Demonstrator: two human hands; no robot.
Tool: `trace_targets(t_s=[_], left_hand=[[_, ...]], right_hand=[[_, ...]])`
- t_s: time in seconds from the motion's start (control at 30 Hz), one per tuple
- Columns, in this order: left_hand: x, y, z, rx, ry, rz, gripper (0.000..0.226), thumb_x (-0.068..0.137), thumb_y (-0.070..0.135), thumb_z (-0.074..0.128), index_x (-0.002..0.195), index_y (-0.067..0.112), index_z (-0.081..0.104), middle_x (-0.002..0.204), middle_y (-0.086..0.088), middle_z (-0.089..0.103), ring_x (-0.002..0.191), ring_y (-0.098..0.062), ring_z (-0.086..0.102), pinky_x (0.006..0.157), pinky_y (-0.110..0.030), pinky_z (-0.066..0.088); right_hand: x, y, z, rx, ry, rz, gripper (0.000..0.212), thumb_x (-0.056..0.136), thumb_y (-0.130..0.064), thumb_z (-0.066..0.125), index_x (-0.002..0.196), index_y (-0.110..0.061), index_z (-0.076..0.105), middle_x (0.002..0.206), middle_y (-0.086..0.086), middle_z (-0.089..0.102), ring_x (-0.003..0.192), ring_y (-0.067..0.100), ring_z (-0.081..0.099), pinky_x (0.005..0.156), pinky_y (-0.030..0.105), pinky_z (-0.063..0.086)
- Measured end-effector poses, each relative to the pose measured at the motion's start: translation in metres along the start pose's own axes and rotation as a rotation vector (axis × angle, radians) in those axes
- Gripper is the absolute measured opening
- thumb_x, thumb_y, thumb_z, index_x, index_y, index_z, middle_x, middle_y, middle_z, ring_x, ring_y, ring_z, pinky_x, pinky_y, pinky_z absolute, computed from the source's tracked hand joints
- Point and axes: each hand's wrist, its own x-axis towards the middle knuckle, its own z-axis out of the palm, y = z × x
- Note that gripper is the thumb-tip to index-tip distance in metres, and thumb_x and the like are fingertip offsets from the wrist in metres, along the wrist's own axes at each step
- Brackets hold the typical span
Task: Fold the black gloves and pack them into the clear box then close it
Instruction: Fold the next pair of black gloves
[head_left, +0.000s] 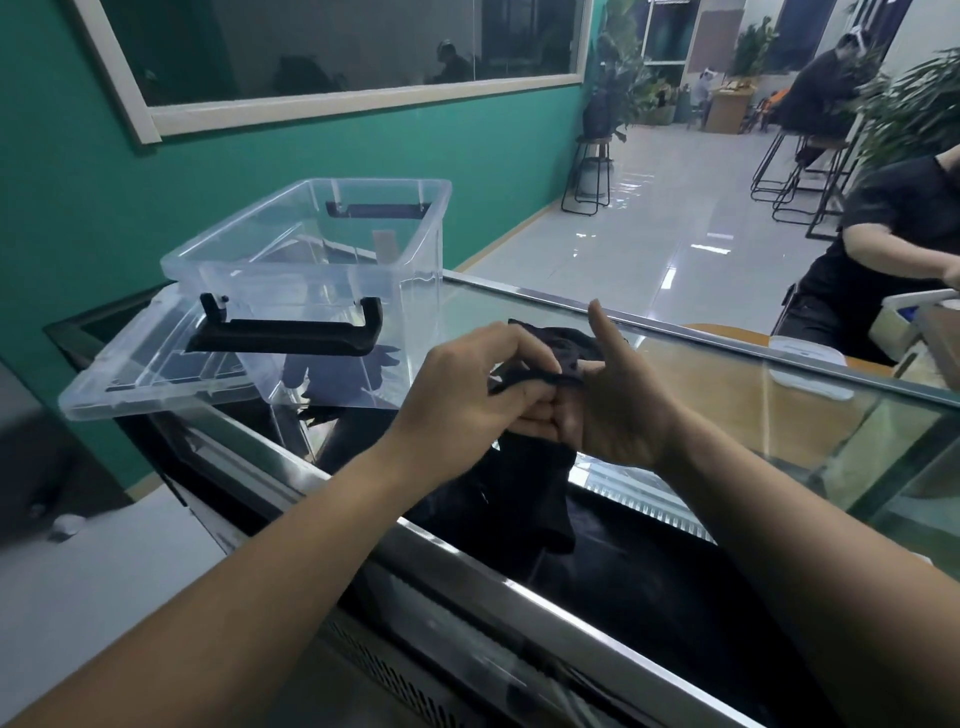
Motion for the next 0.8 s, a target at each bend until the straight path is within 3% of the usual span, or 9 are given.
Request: trace_targets(t_s=[0.1, 0.17, 0.27, 0.33, 0.43, 0.53, 0.67, 0.8], left_hand=[[-0.02, -0.007, 0.003, 0.096, 0.001, 0.055, 0.017, 0.09, -0.001, 0.082, 0.101, 0.012, 0.079, 0.099, 0.005, 0.075, 0.093, 0.001, 0.07, 0.082, -0.005, 0.046], [-0.033, -0.013, 0.006, 0.12, 0.004, 0.041, 0.02, 0.089, 0.0, 0.082, 0.099, 0.017, 0.078, 0.098, 0.009, 0.074, 0.094, -0.009, 0.071, 0.083, -0.01, 0.048], [-0.055, -0.019, 0.016, 0.154, -0.006, 0.046, 0.02, 0.09, 0.002, 0.08, 0.1, 0.019, 0.078, 0.1, 0.011, 0.072, 0.097, -0.013, 0.071, 0.086, -0.03, 0.058], [-0.065, -0.022, 0.02, 0.176, -0.01, 0.052, 0.019, 0.09, 0.004, 0.08, 0.101, 0.02, 0.078, 0.102, 0.013, 0.071, 0.1, -0.015, 0.07, 0.088, -0.036, 0.058], [-0.071, -0.024, 0.022, 0.191, 0.002, 0.044, 0.017, 0.09, 0.008, 0.081, 0.1, 0.021, 0.079, 0.101, 0.015, 0.069, 0.1, -0.018, 0.068, 0.088, -0.038, 0.057], [-0.074, -0.023, 0.022, 0.172, -0.022, 0.031, 0.016, 0.09, 0.009, 0.082, 0.099, 0.022, 0.079, 0.101, 0.016, 0.068, 0.101, -0.019, 0.068, 0.089, -0.038, 0.057], [-0.077, -0.022, 0.019, 0.083, -0.066, -0.022, 0.017, 0.091, 0.005, 0.081, 0.098, 0.02, 0.079, 0.102, 0.013, 0.069, 0.1, -0.017, 0.072, 0.087, -0.034, 0.059], [-0.078, -0.021, 0.02, 0.076, -0.124, -0.031, 0.018, 0.091, 0.007, 0.082, 0.098, 0.022, 0.079, 0.102, 0.013, 0.071, 0.098, -0.015, 0.073, 0.085, -0.033, 0.06]], right_hand=[[-0.006, -0.003, 0.003, 0.032, 0.005, -0.039, 0.102, 0.1, -0.082, 0.025, 0.137, 0.004, 0.065, 0.138, 0.027, 0.066, 0.125, 0.038, 0.069, 0.108, 0.047, 0.054], [-0.007, -0.004, 0.002, 0.07, 0.065, -0.053, 0.097, 0.101, -0.079, 0.029, 0.127, 0.005, 0.072, 0.131, 0.025, 0.072, 0.113, 0.035, 0.076, 0.094, 0.041, 0.062], [-0.006, -0.003, -0.006, 0.033, 0.102, -0.031, 0.088, 0.101, -0.076, 0.04, 0.136, 0.001, 0.066, 0.144, 0.024, 0.063, 0.129, 0.036, 0.066, 0.108, 0.043, 0.053], [-0.004, -0.002, -0.014, 0.019, 0.149, -0.011, 0.079, 0.099, -0.074, 0.048, 0.129, -0.004, 0.068, 0.133, 0.018, 0.065, 0.117, 0.032, 0.068, 0.097, 0.038, 0.055], [-0.003, 0.0, -0.023, 0.013, 0.186, 0.002, 0.073, 0.099, -0.072, 0.051, 0.129, -0.007, 0.068, 0.126, 0.014, 0.065, 0.111, 0.027, 0.065, 0.099, 0.036, 0.048], [-0.003, 0.0, -0.025, 0.016, 0.203, -0.013, 0.074, 0.102, -0.068, 0.05, 0.137, -0.004, 0.064, 0.132, 0.017, 0.068, 0.118, 0.03, 0.067, 0.103, 0.039, 0.053], [-0.004, -0.002, -0.028, 0.068, 0.277, -0.029, 0.077, 0.101, -0.066, 0.055, 0.142, -0.002, 0.054, 0.118, 0.015, 0.073, 0.106, 0.028, 0.075, 0.091, 0.038, 0.062], [-0.004, -0.002, -0.027, 0.057, 0.36, -0.034, 0.084, 0.099, -0.066, 0.058, 0.152, -0.002, 0.05, 0.115, 0.016, 0.072, 0.103, 0.028, 0.074, 0.088, 0.038, 0.064]])
